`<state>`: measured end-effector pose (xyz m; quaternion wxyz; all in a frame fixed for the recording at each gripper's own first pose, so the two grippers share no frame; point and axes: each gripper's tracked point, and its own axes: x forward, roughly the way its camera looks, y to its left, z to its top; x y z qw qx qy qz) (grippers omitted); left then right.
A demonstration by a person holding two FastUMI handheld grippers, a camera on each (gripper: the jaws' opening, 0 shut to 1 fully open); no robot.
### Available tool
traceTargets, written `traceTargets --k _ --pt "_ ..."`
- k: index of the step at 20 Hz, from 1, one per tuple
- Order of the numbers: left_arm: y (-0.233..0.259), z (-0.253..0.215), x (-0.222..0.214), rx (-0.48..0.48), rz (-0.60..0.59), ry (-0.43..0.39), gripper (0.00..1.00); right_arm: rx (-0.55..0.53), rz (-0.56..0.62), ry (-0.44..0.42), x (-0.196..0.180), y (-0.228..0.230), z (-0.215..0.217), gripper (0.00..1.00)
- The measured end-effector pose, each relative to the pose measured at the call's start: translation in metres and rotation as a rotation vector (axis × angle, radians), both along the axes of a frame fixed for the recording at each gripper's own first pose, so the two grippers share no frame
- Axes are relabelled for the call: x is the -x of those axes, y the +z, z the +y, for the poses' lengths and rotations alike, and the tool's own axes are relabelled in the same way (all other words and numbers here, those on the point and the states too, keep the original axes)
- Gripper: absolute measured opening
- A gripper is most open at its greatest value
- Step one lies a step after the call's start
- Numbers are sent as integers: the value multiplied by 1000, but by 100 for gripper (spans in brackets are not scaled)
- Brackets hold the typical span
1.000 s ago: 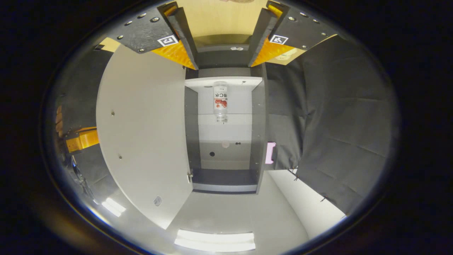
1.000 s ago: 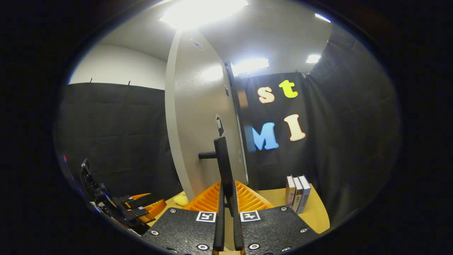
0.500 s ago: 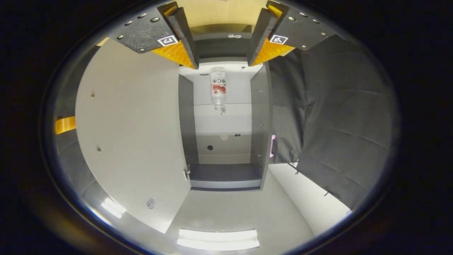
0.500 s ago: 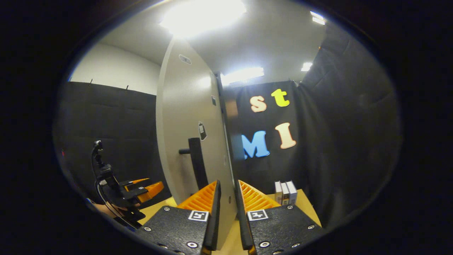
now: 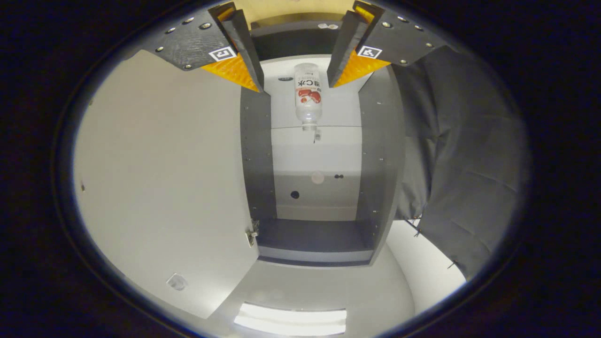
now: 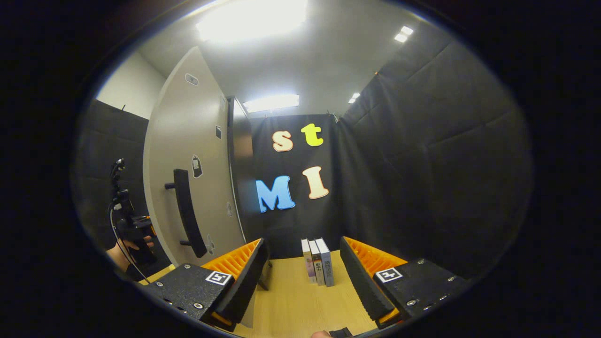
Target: Open the cabinet door with the right hand, grasp the bottle in the cabinet with the left hand and place it on the coaster, then close the cabinet door with the right hand.
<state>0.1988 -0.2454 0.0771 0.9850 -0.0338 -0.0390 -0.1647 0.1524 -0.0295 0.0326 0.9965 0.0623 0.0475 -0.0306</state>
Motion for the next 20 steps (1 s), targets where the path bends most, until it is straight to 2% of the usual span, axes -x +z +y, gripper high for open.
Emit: traceTargets --k 3,4,5,10,13,14,15,16,20 --pt "-9 -8 -40 8 20 -23 77 -1 30 -53 0 -12 0 95" --pt "-14 -10 -53 4 26 -25 80 -6 39 -67 -2 -15 1 95" --pt "-17 -11 -65 0 30 -24 77 -12 48 -79 -4 -20 2 95" --pt "-53 -18 -123 -17 88 -35 77 -13 94 -131 -8 -37 8 95" --pt "-68 -24 -144 -13 113 -45 77 -20 117 -166 -10 -46 8 95" --pt "-70 -24 -151 -9 111 -43 77 -23 121 -174 -10 -48 9 91" --pt "-71 -24 -157 -9 110 -37 74 -23 124 -182 -11 -50 9 95" --pt "-73 -23 -162 -14 107 -31 77 -20 127 -191 -10 -52 9 95" --pt "-78 -25 -181 -18 103 -12 77 -12 130 -231 -7 -56 4 95"
